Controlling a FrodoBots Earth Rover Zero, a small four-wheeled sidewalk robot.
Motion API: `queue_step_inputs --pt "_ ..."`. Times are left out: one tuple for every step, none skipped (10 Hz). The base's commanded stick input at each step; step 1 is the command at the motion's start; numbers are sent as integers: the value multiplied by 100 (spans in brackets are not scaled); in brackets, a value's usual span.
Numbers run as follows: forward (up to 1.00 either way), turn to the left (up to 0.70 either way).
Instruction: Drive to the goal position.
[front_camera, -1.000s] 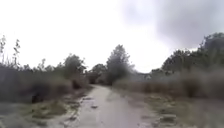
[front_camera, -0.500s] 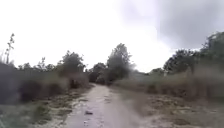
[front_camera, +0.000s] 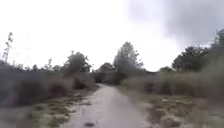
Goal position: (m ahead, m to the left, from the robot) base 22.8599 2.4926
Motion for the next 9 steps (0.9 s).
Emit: queue_step_inputs --pt "85 0" --pt "85 0" --pt "85 0" --pt "85 34" --pt "85 10" --pt "85 0" --pt "85 0" --pt "85 0" --pt "85 0"
